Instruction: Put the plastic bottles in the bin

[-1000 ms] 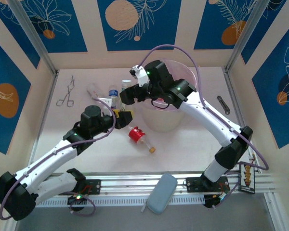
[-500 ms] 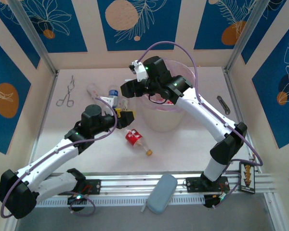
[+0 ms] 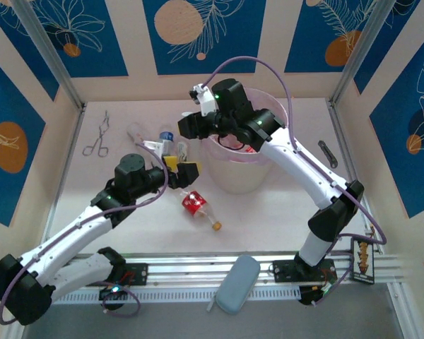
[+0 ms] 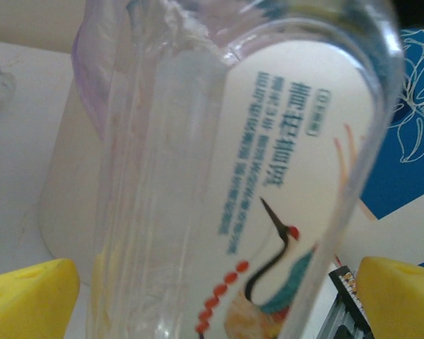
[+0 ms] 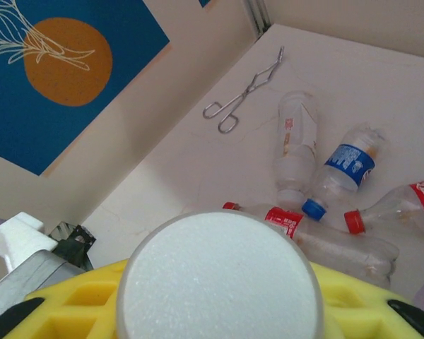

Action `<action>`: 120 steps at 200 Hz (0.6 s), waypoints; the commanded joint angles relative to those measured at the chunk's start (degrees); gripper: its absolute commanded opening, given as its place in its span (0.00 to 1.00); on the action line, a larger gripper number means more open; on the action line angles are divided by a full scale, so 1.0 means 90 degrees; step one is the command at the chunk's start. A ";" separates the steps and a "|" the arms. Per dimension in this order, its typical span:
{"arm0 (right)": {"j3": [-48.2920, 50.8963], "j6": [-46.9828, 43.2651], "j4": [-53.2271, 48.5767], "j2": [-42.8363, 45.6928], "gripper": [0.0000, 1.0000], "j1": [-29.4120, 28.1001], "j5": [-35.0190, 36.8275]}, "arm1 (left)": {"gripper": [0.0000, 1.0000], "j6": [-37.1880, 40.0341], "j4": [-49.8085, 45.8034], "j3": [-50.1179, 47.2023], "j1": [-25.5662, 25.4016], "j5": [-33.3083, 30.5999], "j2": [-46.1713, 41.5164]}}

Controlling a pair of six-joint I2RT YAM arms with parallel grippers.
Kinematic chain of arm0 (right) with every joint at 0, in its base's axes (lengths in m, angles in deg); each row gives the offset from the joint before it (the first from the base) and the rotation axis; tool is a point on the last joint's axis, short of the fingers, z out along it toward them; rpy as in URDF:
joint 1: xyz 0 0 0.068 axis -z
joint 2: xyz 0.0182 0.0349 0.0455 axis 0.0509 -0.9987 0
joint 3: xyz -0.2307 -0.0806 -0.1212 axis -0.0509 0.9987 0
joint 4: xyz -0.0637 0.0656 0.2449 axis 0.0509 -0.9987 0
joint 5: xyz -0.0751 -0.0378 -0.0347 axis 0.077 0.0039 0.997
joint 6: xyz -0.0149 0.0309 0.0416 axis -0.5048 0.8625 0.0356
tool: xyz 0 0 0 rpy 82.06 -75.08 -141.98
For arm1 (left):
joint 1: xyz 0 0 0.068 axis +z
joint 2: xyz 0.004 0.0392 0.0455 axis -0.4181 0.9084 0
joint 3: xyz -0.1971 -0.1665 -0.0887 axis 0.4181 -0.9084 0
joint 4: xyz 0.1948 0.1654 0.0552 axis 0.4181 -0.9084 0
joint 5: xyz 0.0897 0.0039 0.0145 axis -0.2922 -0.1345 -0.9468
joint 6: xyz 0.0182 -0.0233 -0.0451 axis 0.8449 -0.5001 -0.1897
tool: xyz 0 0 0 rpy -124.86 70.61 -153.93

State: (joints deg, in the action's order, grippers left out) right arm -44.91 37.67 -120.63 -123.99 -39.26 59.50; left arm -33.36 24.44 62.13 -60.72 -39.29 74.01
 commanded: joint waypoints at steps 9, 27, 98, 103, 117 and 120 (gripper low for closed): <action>-0.0331 -0.0335 0.0405 0.0213 0.41 0.0071 0.0294 | 1.00 -0.0039 -0.0199 0.0138 0.0051 0.0078 -0.0349; -0.0235 -0.0397 0.0769 0.0498 0.39 0.0142 0.0370 | 1.00 -0.0106 -0.0452 -0.0065 0.0050 -0.0007 -0.0646; 0.0357 -0.0632 0.0740 0.1610 0.39 0.0813 0.1092 | 0.98 -0.0765 -0.0560 -0.0448 0.0047 -0.0689 -0.0284; 0.0447 -0.0633 0.0700 0.1700 0.39 0.0907 0.1125 | 0.98 -0.0786 -0.0487 -0.0417 0.0048 -0.0659 -0.0190; 0.0682 -0.0631 0.0568 0.1927 0.39 0.1204 0.1181 | 0.98 -0.0889 -0.0268 -0.0223 0.0047 -0.0477 0.0109; 0.0723 -0.0632 0.0528 0.1960 0.39 0.1279 0.1175 | 0.98 -0.0910 -0.0225 -0.0160 0.0046 -0.0437 0.0198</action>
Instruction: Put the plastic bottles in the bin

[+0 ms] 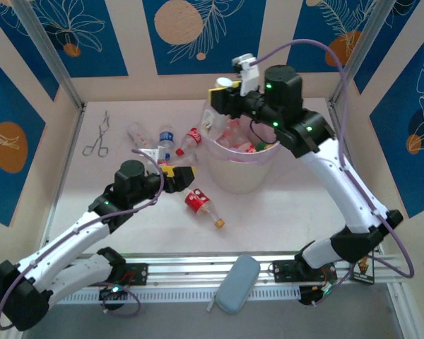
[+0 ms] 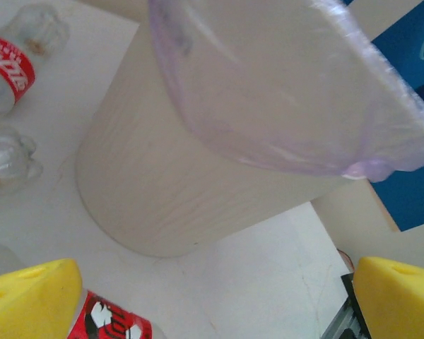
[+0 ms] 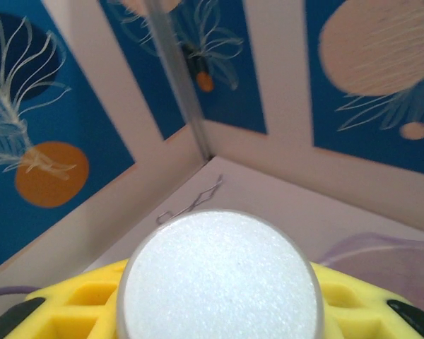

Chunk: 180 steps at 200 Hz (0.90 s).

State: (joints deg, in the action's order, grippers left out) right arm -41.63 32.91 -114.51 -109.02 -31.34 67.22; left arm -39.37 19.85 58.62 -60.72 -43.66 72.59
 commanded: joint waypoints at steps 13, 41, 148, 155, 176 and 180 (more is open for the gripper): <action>0.0533 -0.0116 -0.0321 0.0443 0.39 0.0689 0.0335 | 0.99 -0.0309 0.0456 0.0570 0.0050 0.0311 0.0673; 0.0902 -0.0099 -0.0563 0.0583 0.39 0.1261 0.0273 | 1.00 -0.0056 0.0153 0.1488 0.0061 0.0258 0.1137; 0.1040 -0.0363 -0.1293 -0.0526 0.39 0.1127 -0.0396 | 0.95 0.0754 -0.0880 0.3499 0.0143 -0.0387 0.2548; 0.1020 -0.0374 -0.1326 -0.0628 0.39 0.1086 -0.0420 | 0.95 0.0787 -0.0895 0.3601 0.0137 -0.0372 0.2670; 0.0922 -0.0398 -0.1413 -0.0947 0.39 0.0985 -0.0477 | 0.94 0.0891 -0.0887 0.3770 0.0139 -0.0413 0.2962; 0.0918 -0.0382 -0.1412 -0.1003 0.40 0.0975 -0.0462 | 0.93 0.0879 -0.0852 0.3771 0.0140 -0.0435 0.2997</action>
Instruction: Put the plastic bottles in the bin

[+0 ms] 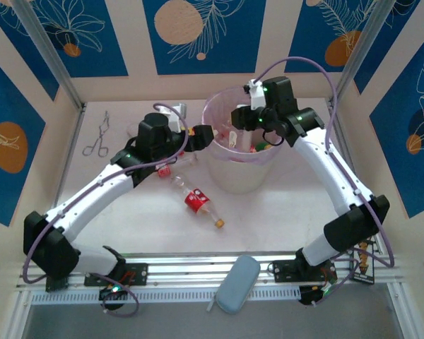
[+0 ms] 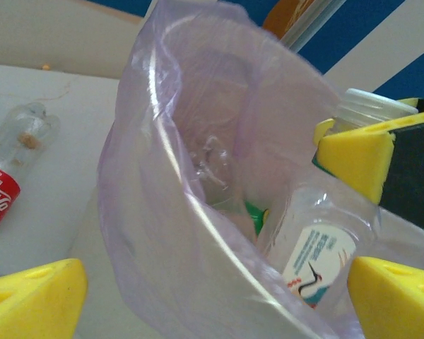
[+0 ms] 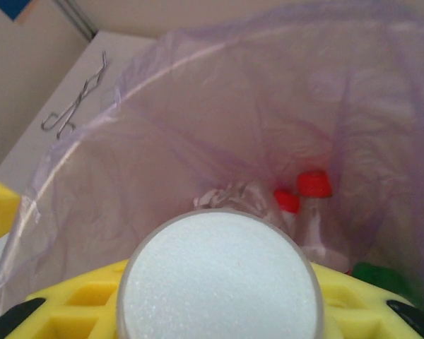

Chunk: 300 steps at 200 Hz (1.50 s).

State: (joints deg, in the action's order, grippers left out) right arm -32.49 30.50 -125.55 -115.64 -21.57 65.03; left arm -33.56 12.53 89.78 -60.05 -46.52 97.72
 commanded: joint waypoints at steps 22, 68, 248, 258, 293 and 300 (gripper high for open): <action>-0.0081 -0.0041 -0.0083 -0.0552 0.40 -0.0096 -0.0274 | 0.86 0.0232 0.0137 0.0293 0.0061 -0.0143 0.0354; -0.0165 0.0132 0.0014 -0.1135 0.42 -0.0005 -0.0496 | 0.80 0.0240 0.0215 0.0415 0.0062 -0.0053 0.0609; -0.0348 0.0061 -0.0178 -0.0811 0.76 0.0215 -0.0295 | 0.80 0.0278 0.0211 0.0337 0.0102 -0.0185 0.0680; -0.0331 0.0052 -0.0208 -0.0588 0.76 0.0267 -0.0221 | 0.80 0.0303 0.0194 0.0323 0.0110 -0.0197 0.0661; -0.0176 0.0086 -0.0279 -0.0074 0.73 0.0365 0.0036 | 0.80 0.0318 0.0179 0.0276 0.0132 -0.0209 0.0583; -0.0137 0.0108 -0.0270 -0.0056 0.71 0.0353 -0.0015 | 0.80 0.0318 0.0185 0.0266 0.0133 -0.0208 0.0572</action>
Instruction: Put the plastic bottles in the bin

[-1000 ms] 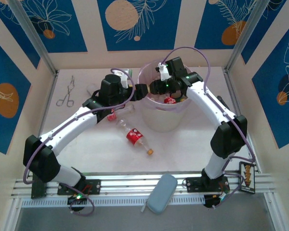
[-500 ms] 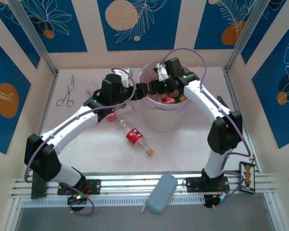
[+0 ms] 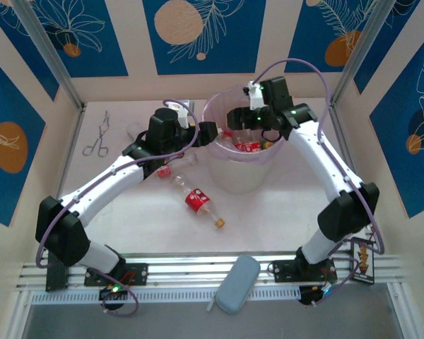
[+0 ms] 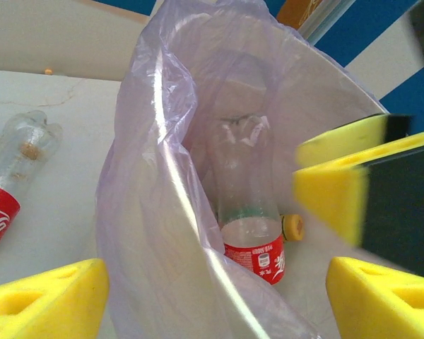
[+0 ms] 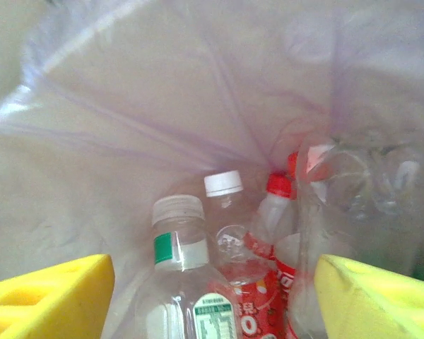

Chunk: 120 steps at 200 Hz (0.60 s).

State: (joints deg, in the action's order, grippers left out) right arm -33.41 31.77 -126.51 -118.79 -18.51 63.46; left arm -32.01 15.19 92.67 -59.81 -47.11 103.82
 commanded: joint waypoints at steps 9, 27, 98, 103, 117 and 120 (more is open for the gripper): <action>0.0015 -0.0003 -0.0138 0.0281 0.66 0.0008 0.0066 | 0.80 0.0146 -0.0108 -0.0060 0.0115 -0.0132 -0.0106; 0.0069 0.0042 -0.0099 0.0094 0.59 -0.0076 -0.0021 | 0.80 0.0131 -0.0103 -0.0061 0.0115 -0.0134 -0.0086; 0.0218 0.0187 0.0312 0.0246 0.51 -0.0222 0.0023 | 0.86 0.0240 -0.0339 -0.0036 0.0157 -0.0241 -0.0420; 0.0211 0.0180 0.0300 0.0342 0.53 -0.0209 0.0030 | 0.89 0.0238 -0.0339 -0.0050 0.0164 -0.0236 -0.0485; 0.0229 0.0161 0.0244 0.0622 0.58 -0.0163 0.0070 | 1.00 0.0325 -0.0381 -0.0076 0.0237 -0.0161 -0.0684; 0.0241 0.0165 0.0231 0.0691 0.59 -0.0155 0.0081 | 1.00 0.0343 -0.0415 -0.0066 0.0253 -0.0150 -0.0737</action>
State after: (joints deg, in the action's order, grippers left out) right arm -31.09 32.80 -125.60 -119.14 -20.66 64.05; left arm -30.87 13.05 92.36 -59.17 -48.05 101.68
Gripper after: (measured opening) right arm 0.550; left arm 0.948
